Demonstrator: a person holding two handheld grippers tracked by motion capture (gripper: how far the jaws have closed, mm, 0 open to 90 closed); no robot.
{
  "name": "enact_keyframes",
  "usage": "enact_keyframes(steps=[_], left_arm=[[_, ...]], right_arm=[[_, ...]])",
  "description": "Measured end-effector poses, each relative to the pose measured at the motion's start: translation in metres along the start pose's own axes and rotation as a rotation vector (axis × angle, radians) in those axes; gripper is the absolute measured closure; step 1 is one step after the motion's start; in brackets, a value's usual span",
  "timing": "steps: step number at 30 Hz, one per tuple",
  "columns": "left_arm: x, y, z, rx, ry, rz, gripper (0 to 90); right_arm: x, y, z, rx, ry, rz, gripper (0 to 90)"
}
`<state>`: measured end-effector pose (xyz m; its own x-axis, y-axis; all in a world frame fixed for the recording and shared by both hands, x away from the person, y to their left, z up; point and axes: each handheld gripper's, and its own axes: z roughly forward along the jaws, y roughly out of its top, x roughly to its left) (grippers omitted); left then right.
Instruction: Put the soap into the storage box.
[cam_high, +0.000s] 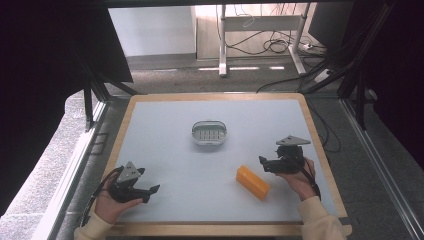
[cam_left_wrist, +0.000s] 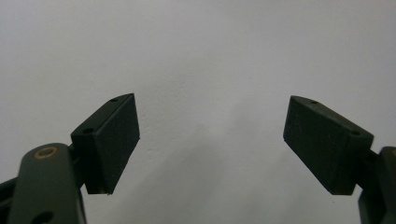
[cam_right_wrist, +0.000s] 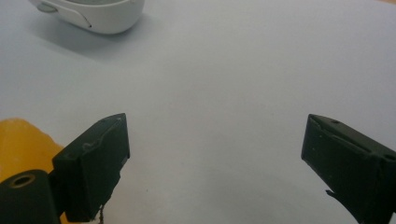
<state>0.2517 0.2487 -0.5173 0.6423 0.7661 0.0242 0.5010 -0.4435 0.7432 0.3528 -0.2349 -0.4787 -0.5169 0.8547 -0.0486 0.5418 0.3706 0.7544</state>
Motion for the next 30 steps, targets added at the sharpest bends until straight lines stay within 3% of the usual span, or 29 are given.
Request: enact_keyframes(steps=[7, 15, 18, 23, 30], left_arm=[[-0.001, -0.005, -0.002, 0.001, 0.005, 0.007, 18.5], [-0.003, -0.006, -0.008, -0.022, 0.003, 0.007, 18.7], [-0.002, -0.005, -0.007, -0.018, 0.004, 0.005, 18.7], [-0.001, -0.007, -0.003, -0.005, 0.009, 0.007, 18.6], [-0.004, -0.007, -0.006, -0.009, 0.007, 0.008, 18.7]], right_arm=[[-0.004, -0.006, -0.005, 0.027, 0.007, 0.015, 11.2], [0.001, -0.001, -0.023, 0.0, 0.019, 0.008, 13.8], [0.001, -0.001, -0.023, 0.012, 0.031, -0.007, 15.0], [-0.002, -0.001, -0.023, 0.011, 0.083, 0.024, 15.5], [-0.005, -0.002, -0.028, 0.013, 0.067, 0.015, 16.4]])
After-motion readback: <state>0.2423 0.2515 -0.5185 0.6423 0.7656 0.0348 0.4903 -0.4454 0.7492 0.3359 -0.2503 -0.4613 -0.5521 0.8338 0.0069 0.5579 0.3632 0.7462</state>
